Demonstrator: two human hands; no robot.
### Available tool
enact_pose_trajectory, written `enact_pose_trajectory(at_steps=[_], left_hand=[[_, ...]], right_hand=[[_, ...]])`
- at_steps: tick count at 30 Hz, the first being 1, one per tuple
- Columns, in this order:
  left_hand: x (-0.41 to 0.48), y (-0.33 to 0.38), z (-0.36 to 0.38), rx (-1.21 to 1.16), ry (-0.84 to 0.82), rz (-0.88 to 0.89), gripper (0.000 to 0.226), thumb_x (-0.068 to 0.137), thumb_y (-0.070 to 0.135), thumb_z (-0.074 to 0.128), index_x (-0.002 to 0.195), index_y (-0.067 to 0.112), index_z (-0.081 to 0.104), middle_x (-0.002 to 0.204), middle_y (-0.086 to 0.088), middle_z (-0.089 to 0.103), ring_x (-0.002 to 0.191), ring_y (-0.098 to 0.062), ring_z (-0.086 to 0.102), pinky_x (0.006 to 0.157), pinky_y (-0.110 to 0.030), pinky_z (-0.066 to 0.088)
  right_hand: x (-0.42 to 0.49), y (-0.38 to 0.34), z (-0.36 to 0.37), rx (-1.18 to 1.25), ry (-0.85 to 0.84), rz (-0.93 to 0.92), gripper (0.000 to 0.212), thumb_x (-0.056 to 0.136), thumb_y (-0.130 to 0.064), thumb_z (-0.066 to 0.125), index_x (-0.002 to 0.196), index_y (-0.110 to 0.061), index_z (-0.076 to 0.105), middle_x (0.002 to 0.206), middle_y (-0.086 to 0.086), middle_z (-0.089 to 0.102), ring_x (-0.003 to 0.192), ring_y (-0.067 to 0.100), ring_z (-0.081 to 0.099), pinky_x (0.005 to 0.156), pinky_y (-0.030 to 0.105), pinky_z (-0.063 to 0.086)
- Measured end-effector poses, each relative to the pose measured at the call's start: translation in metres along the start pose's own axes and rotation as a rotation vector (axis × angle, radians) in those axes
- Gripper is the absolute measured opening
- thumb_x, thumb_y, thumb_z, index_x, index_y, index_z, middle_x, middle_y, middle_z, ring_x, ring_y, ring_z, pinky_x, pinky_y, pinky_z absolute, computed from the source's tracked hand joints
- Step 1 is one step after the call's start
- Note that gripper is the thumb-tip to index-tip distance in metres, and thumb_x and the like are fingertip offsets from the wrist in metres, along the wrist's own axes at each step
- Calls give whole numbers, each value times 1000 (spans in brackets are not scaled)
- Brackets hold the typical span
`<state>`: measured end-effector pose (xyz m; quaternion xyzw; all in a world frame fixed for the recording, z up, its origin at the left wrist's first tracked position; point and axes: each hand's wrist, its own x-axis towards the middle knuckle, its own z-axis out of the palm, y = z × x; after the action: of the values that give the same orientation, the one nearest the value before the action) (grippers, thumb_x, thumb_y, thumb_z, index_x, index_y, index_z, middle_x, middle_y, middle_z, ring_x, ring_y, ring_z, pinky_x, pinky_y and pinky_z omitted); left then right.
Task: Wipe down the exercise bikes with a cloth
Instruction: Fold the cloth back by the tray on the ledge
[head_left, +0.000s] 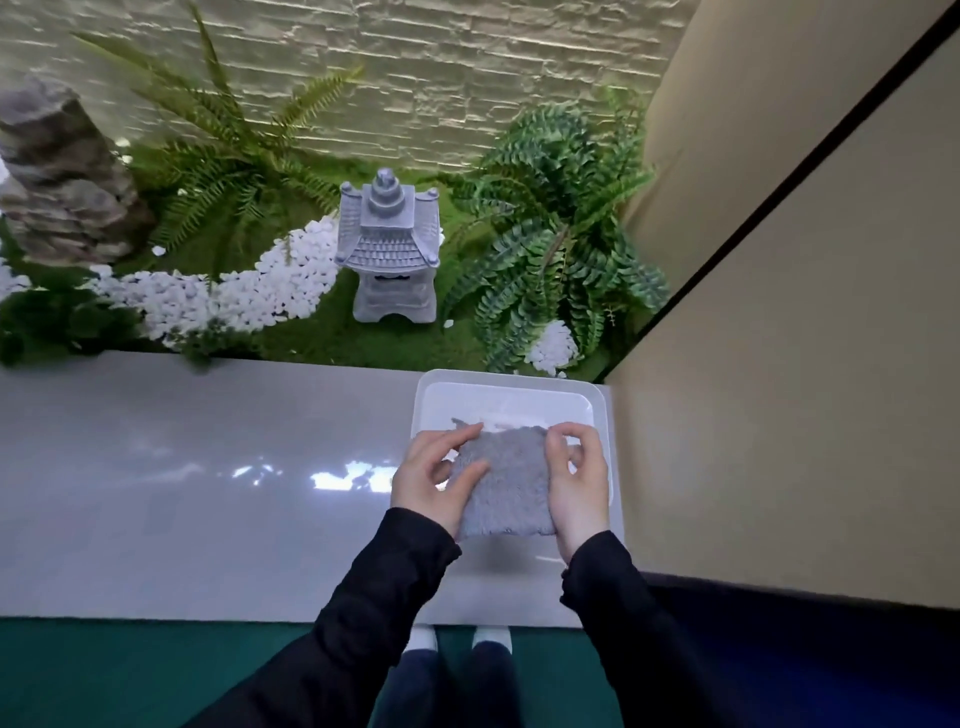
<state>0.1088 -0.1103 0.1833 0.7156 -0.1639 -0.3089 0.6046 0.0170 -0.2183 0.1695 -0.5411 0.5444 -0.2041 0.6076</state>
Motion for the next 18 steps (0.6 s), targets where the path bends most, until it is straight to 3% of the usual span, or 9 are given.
enact_pose_trajectory(at_steps=[3,6,10,16,18], left_hand=[[35,-35,18,-40,-63,-90,34,84,-3,64,108,21,65,112,-4,60,104,-20,62,87,-15,48],[63,-68,34,-28,-93,-169,31,84,-7,61,107,13,67,110,1,61,107,-23,62,93,-25,49],[95,-110,57,60,-26,-76,38,83,-9,60,104,22,64,112,3,56,102,-6,57,89,-14,46],[133,-174,73,260,-31,81,42,83,-3,62,115,24,60,114,19,47,104,13,46,86,-5,38],[143,-196,73,306,-39,109,43,82,-1,64,119,20,60,116,22,44,104,15,44,85,-2,35]], right_hand=[[45,23,1,-120,-15,-123,13,96,-28,49,86,-35,52,86,1,52,65,6,47,61,25,38],[84,48,-2,-212,-45,-163,9,97,-22,47,90,-29,49,80,0,51,54,6,37,48,20,31],[133,83,-1,-304,-19,-205,11,97,-26,47,87,-26,44,62,-3,43,49,7,33,44,18,28],[195,129,10,-530,-59,-329,11,99,-27,42,91,-27,35,75,-1,51,66,10,46,53,18,31],[209,142,15,-576,-71,-359,12,99,-27,43,92,-29,34,79,-3,51,70,12,47,56,25,29]])
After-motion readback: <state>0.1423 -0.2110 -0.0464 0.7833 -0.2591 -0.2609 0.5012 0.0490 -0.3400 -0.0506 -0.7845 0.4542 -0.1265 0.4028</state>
